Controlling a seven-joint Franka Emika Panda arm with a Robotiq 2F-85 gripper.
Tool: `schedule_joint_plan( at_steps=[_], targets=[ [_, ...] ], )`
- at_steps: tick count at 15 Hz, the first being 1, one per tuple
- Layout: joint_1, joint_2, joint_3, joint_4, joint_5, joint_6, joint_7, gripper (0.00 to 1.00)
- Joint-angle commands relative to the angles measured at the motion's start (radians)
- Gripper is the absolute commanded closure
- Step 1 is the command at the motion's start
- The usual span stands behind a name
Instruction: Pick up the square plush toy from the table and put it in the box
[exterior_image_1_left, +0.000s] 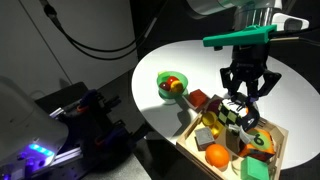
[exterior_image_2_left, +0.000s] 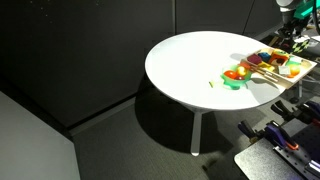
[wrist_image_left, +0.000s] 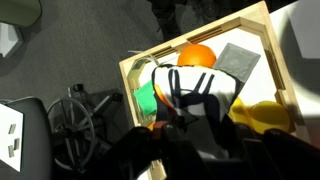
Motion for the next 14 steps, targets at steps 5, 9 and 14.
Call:
schedule_joint_plan(
  at_steps=[5,9,14],
  targets=[
    [-0.008,-0.025,0.013,-0.005,-0.025,0.011,-0.006,0.0],
    [-0.017,-0.064,0.031,-0.026,0.004,0.034,-0.04,0.0],
    [-0.028,-0.135,0.081,-0.068,0.089,0.096,-0.142,0.0]
  ],
)
